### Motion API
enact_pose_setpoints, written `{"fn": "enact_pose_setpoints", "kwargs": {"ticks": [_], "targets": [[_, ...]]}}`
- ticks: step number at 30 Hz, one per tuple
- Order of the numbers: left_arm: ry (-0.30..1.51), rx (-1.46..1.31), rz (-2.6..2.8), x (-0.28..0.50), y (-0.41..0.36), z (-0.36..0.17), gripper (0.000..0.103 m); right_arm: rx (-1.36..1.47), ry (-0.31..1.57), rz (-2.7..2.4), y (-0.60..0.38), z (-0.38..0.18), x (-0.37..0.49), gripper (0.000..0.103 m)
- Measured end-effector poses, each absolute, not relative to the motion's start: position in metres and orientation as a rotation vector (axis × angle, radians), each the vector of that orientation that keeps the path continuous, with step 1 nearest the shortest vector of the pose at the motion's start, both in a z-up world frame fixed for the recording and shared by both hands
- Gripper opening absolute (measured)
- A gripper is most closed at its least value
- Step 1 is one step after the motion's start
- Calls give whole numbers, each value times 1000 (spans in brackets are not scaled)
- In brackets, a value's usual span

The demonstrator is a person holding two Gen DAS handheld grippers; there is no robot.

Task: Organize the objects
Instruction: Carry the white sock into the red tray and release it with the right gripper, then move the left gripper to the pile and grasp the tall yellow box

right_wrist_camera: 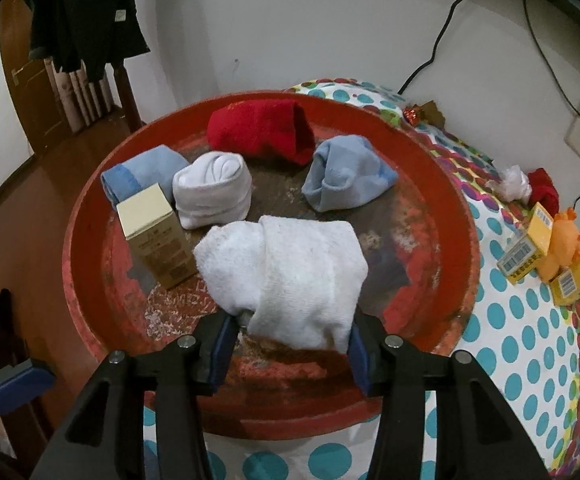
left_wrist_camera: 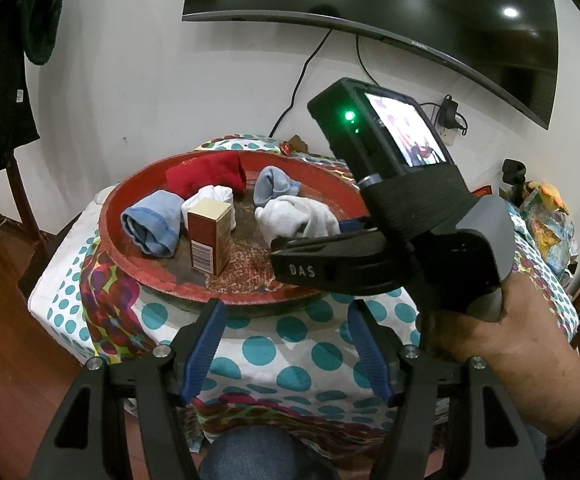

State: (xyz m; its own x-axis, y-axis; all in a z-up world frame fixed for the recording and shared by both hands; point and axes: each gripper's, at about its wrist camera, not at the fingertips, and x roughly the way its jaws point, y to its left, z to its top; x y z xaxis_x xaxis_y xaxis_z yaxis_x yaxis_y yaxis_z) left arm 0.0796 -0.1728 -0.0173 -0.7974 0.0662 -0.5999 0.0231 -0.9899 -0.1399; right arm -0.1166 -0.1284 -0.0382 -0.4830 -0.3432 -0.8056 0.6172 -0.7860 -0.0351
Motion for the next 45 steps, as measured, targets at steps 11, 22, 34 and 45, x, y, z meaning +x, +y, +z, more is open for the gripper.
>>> {"fn": "enact_pose_setpoints", "kwargs": {"ticks": [11, 22, 34, 45], "targets": [[-225, -959, 2956, 81, -174, -17, 65, 941, 409, -2406, -114, -11, -117, 98], [-131, -852, 2897, 72, -140, -11, 65, 1151, -10, -2950, 145, -20, -150, 103], [10, -930, 2710, -49, -38, -6, 65, 1206, -652, -2877, 252, -59, -167, 103], [88, -1204, 2665, -191, -10, -10, 65, 1080, -724, -2818, 250, -63, -160, 103]]}}
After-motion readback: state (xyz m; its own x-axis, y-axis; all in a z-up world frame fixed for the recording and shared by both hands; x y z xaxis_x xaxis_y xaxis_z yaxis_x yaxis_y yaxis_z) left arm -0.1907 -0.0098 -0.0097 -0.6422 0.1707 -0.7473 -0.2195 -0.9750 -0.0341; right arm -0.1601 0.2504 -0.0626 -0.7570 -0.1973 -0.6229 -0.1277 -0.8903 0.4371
